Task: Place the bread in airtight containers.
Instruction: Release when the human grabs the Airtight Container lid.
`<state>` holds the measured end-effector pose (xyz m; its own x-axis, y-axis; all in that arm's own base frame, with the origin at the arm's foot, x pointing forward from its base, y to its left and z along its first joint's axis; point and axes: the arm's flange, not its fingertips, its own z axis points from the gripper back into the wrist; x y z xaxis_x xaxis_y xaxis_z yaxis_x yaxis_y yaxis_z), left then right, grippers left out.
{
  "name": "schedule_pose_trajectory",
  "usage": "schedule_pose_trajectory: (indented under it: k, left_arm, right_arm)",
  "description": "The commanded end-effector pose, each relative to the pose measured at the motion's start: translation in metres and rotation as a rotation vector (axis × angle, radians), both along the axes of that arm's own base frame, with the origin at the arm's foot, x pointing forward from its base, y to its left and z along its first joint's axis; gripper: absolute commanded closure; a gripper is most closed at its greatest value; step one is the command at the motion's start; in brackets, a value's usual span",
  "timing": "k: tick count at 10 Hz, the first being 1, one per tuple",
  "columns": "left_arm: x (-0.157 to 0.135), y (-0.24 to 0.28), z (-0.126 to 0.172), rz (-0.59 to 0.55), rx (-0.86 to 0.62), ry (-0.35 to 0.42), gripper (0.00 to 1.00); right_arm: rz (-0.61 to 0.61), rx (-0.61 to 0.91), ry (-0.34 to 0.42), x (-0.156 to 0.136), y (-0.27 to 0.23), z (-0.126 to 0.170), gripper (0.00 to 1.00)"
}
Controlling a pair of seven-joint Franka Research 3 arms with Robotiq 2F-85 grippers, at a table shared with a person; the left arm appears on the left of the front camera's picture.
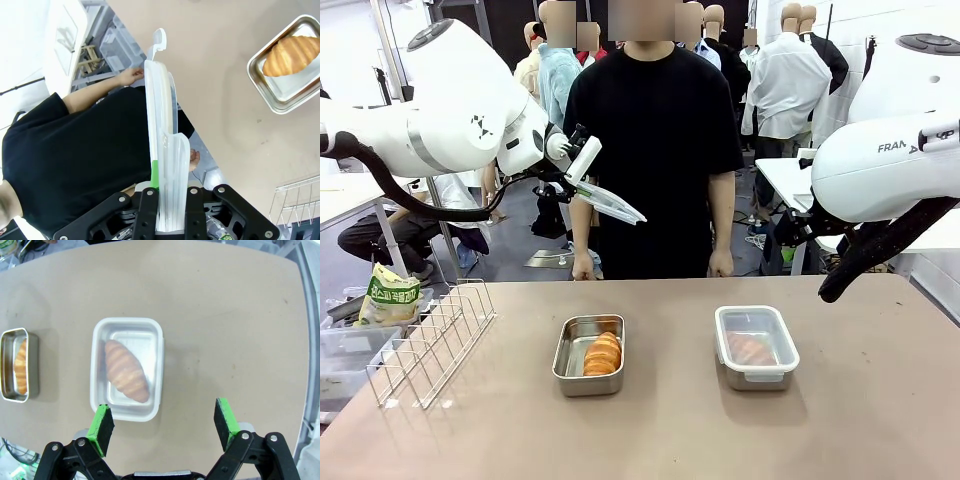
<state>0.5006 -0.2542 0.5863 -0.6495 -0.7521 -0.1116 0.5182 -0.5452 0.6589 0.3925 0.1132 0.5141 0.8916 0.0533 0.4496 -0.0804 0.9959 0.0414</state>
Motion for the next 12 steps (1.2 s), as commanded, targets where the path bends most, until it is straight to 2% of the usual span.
schedule_pose_trajectory:
  k: [1,12]
  left_arm:
    - [0.0002,0.0008,0.0031,0.003,-0.002,-0.01,1.0]
    - [0.0002,0.0008,0.0031,0.003,-0.002,-0.01,1.0]
  right_arm:
    - [0.002,0.01,0.005,0.0002,-0.0007,-0.0006,0.0]
    - [0.002,0.01,0.005,0.0002,-0.0007,-0.0006,0.0]
